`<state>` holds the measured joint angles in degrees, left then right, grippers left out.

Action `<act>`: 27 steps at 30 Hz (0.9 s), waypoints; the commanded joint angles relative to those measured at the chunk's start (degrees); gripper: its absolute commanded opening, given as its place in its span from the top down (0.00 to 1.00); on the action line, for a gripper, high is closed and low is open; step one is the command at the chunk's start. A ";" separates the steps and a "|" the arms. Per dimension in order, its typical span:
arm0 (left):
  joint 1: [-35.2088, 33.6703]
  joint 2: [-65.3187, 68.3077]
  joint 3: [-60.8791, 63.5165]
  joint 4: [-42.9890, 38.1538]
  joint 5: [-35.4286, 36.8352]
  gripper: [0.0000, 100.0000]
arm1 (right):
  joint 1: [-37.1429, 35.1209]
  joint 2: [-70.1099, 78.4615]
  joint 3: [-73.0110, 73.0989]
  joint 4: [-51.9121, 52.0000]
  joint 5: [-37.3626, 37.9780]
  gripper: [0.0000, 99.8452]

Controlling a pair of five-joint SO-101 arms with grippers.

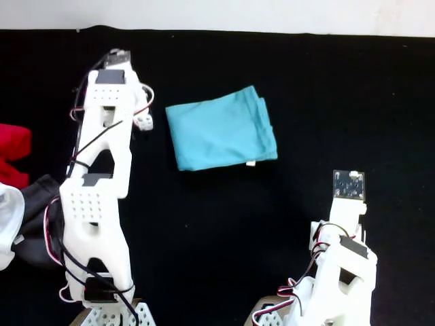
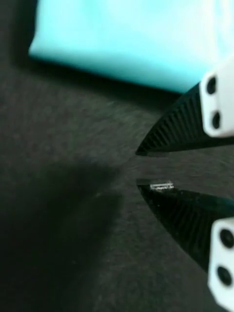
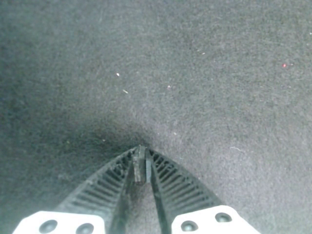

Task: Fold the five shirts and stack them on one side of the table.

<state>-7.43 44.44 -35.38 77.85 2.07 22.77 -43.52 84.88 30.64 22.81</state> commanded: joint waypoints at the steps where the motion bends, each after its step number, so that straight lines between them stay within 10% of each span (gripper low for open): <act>1: -0.48 1.54 -0.31 -2.73 1.14 0.91 | -1.19 -0.13 0.22 -1.36 0.18 0.99; 11: -0.66 4.18 0.57 -5.19 1.58 0.91 | -3.65 0.22 -4.26 3.30 0.62 0.99; 27: -0.31 4.53 0.40 -5.45 1.58 0.91 | -30.20 34.51 -82.15 44.00 -13.98 0.93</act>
<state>-7.52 48.57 -34.86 73.71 3.03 -4.04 -19.16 18.07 72.04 14.20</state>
